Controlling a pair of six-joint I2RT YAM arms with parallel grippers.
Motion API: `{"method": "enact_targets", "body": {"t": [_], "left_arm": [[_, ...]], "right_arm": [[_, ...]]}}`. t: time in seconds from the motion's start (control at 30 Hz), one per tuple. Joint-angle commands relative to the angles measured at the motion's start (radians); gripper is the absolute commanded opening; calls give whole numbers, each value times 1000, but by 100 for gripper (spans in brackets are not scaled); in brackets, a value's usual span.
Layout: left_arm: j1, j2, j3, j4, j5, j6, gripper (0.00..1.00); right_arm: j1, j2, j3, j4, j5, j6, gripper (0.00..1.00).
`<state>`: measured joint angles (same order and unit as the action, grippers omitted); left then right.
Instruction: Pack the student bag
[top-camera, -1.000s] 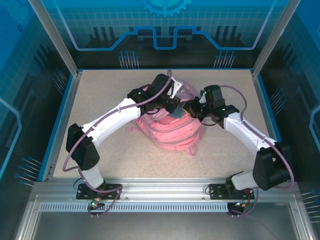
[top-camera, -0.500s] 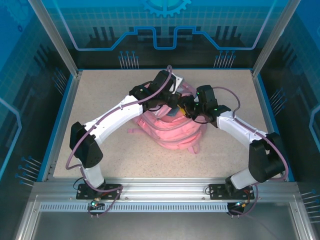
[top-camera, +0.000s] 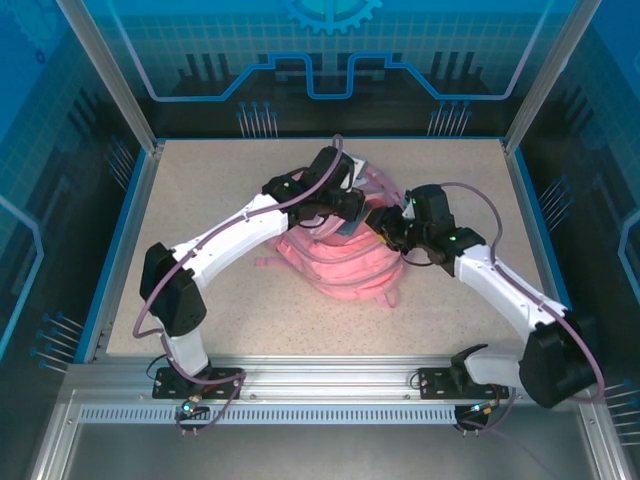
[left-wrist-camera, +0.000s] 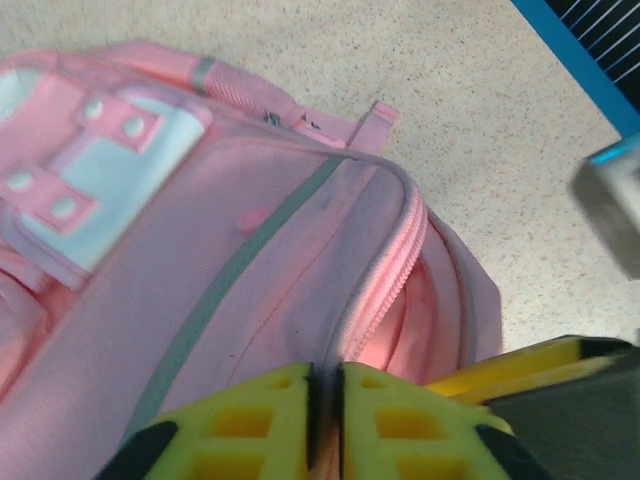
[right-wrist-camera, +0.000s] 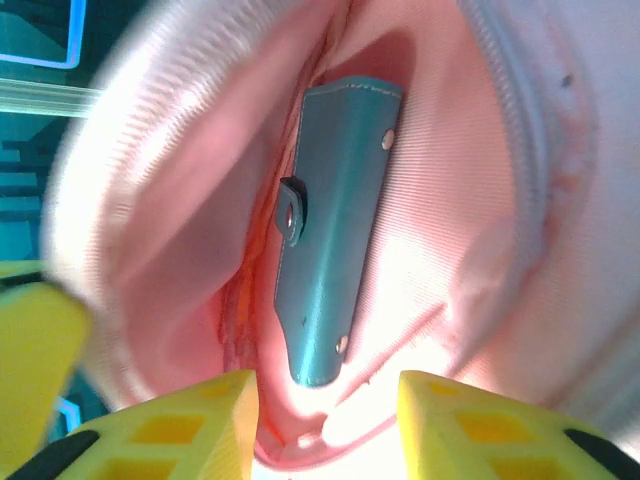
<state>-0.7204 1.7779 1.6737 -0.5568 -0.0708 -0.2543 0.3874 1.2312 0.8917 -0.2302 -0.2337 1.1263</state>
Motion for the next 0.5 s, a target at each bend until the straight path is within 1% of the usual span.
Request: {"method": "enact_targets", "body": {"t": [0.0,0.03,0.07,0.13,0.2,0.3,0.33,0.4,0.47], "left_arm": [[17,-103,-71,70,35,-133,33],[28,-125,-102,69,49,-160,42],[38,-147,-129,69,59,-183,48],[64,-203,-202,73,84,-227,56],[89,-267,-275,83,107,-254,64],[119,-373,-405,108,123,-242,71],[124,-409,-458,125,125,-214,72],[126,-473,-556,165,121,-148,76],[126,-529,-662,205,121,-96,77]], "right_arm": [[-18,-85,-47,-163,105,-121,49],[-23,-106,-56,-183,124,-141,51],[-26,-121,-61,-199,143,-157,53],[-27,-145,-62,-232,188,-192,58],[-27,-151,-51,-241,204,-227,64],[-21,-131,-18,-254,206,-281,71],[-17,-121,26,-257,206,-300,73],[-6,-106,50,-251,206,-335,78],[3,-95,65,-234,206,-358,80]]}}
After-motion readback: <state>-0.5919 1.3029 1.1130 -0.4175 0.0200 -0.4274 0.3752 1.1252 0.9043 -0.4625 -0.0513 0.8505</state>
